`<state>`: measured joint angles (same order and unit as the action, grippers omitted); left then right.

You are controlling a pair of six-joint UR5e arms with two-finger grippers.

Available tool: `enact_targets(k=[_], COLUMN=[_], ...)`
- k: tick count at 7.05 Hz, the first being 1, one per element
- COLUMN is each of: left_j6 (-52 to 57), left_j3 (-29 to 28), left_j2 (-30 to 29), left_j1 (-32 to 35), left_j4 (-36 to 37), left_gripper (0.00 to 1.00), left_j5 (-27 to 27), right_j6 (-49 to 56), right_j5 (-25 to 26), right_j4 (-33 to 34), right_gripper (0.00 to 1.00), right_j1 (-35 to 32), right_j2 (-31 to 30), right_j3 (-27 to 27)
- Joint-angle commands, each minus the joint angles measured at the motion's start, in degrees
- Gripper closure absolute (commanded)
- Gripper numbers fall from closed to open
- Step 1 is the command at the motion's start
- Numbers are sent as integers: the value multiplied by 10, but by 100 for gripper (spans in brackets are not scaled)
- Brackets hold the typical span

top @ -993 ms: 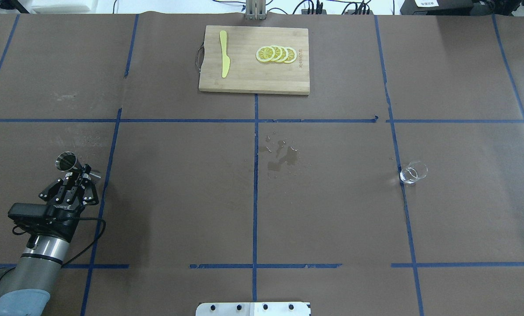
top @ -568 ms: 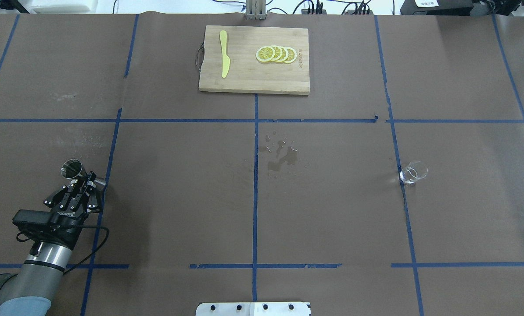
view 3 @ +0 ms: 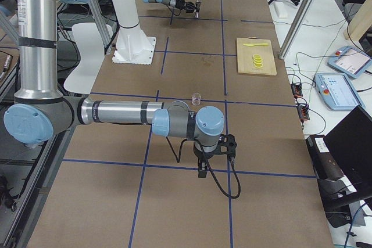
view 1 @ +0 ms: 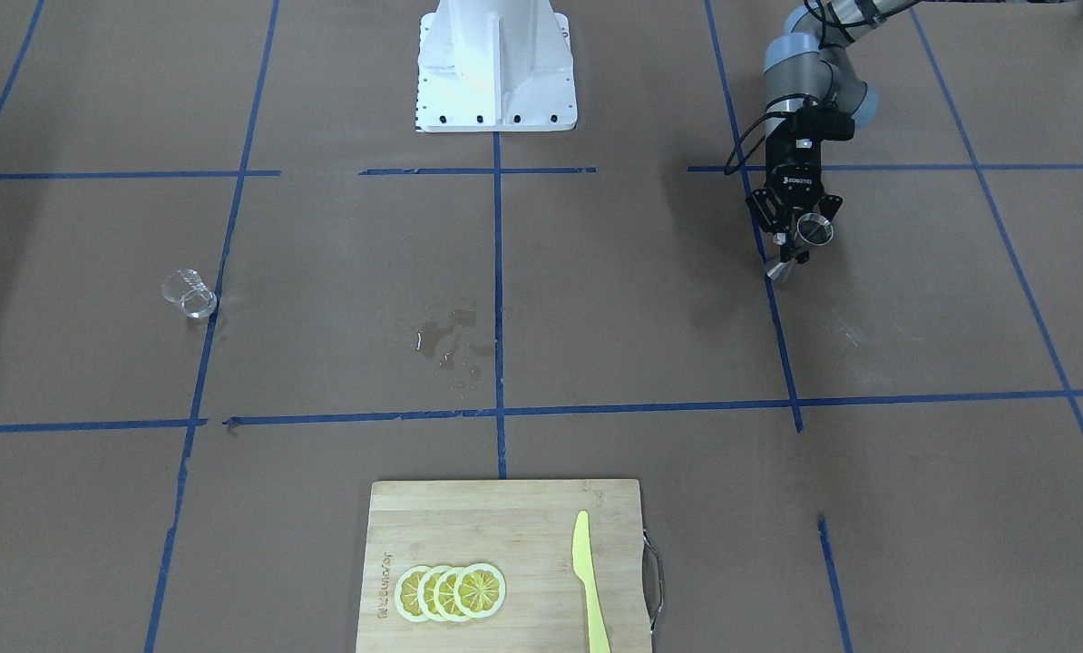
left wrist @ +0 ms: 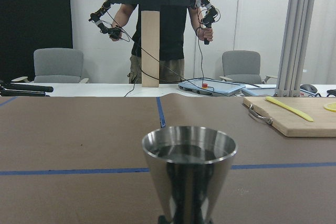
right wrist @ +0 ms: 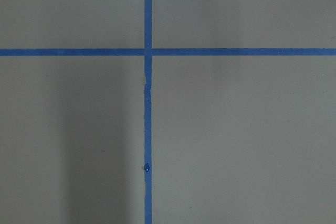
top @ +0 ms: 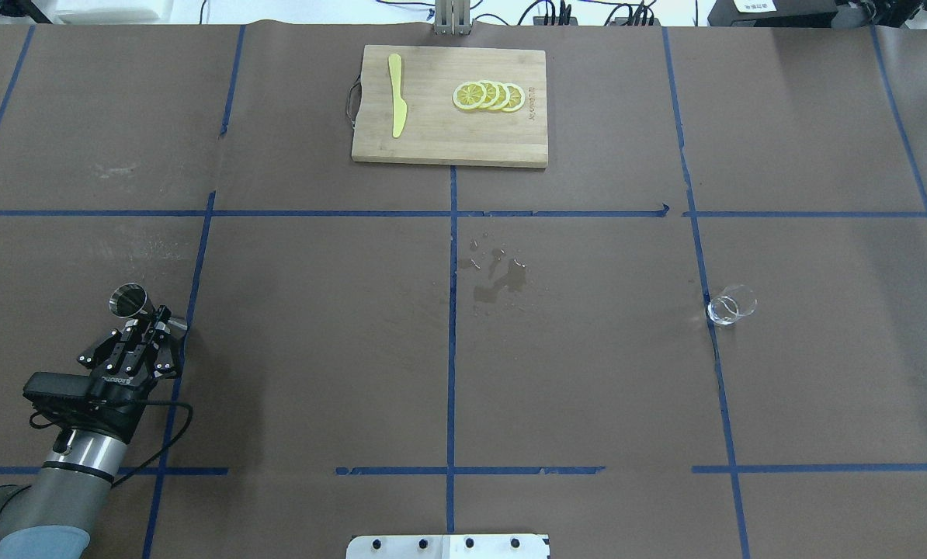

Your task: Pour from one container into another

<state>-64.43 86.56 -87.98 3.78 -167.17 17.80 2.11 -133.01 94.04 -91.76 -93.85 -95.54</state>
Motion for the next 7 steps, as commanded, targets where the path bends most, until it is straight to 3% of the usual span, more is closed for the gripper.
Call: enact_targets(k=[1,7], left_j6=[0,-1], left_j3=[-3,-9], left_j2=[1,3], left_j1=[0,0], left_j4=[0,0], left_gripper=[100,100], left_j5=[1,4], right_j6=[0,0], right_j5=[0,0], right_j4=[0,0], right_gripper=[0,0], right_j1=[0,-1], right_j2=[0,0], right_j3=[0,0])
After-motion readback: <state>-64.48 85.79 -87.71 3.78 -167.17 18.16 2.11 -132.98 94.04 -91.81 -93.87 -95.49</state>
